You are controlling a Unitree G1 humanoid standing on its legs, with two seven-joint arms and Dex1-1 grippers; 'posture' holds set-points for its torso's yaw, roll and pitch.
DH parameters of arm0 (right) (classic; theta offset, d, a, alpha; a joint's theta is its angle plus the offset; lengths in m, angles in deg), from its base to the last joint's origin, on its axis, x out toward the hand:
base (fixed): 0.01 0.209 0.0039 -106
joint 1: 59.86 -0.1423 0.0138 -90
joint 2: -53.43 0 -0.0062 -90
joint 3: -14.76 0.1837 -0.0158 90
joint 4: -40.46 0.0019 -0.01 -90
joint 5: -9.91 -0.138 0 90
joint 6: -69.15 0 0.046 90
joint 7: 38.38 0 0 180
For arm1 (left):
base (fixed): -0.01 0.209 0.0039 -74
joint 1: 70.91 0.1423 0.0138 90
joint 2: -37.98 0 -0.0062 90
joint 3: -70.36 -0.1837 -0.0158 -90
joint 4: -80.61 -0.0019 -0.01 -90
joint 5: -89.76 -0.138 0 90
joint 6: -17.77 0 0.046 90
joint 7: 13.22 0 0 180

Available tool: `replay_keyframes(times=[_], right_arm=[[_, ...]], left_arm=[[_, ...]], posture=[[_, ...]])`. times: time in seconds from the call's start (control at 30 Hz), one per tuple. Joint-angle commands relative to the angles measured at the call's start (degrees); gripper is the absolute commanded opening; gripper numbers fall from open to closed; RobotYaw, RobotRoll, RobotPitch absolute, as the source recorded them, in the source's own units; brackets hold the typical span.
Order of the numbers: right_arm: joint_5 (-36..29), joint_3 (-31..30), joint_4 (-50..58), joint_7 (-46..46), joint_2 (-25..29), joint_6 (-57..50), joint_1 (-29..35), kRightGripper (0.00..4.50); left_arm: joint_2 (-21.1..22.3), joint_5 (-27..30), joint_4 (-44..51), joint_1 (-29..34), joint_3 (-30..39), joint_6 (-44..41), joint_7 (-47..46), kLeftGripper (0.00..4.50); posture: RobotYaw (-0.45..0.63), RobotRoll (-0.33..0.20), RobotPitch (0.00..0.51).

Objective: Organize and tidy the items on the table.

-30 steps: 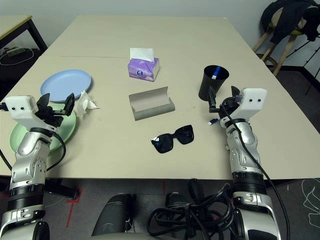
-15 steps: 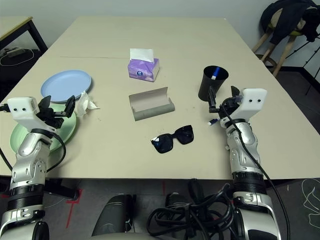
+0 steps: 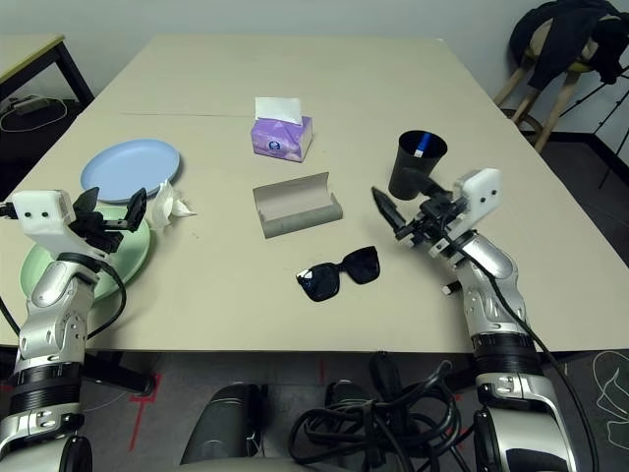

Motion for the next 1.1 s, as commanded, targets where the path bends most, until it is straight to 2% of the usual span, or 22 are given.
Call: replay_keyframes(times=[0.03, 0.27, 0.47, 0.63, 0.9, 1.1], right_arm=[[-1.3, -0.9, -2.1, -7.6, 1.2, 1.3, -1.9, 4.5], [-0.3, -3.7, -4.4, -20.0, 2.0, 4.6, -4.6, 4.5], [0.6, -6.0, -3.4, -25.2, 3.1, 4.8, -4.3, 4.5], [1.0, -6.7, -3.5, -26.8, 3.3, 5.3, -4.6, 4.5], [0.7, -6.9, -3.3, -25.6, 2.5, 4.6, -4.5, 4.5], [0.7, -7.0, -2.2, -24.8, 2.1, 4.2, -3.8, 4.5]], left_arm=[[0.5, -0.2, 0.0, 0.5, -0.8, -1.1, 0.7, 4.48], [1.1, -0.3, 0.2, 0.6, -1.4, -2.1, 1.8, 4.48], [2.0, 0.3, 0.5, 0.5, -1.8, -4.0, 3.5, 4.48], [4.4, 2.2, 1.3, 0.1, -1.2, -8.4, 6.4, 4.48], [13.2, 8.9, 4.6, -1.9, 2.3, -25.5, 9.4, 4.48], [20.0, 10.3, 0.2, -5.8, 5.5, -40.3, 6.1, 4.48]], posture=[[0.11, 0.0, 0.051], [0.12, 0.0, 0.054], [0.12, 0.0, 0.058], [0.13, 0.0, 0.06], [0.15, 0.0, 0.063], [0.15, 0.0, 0.066]])
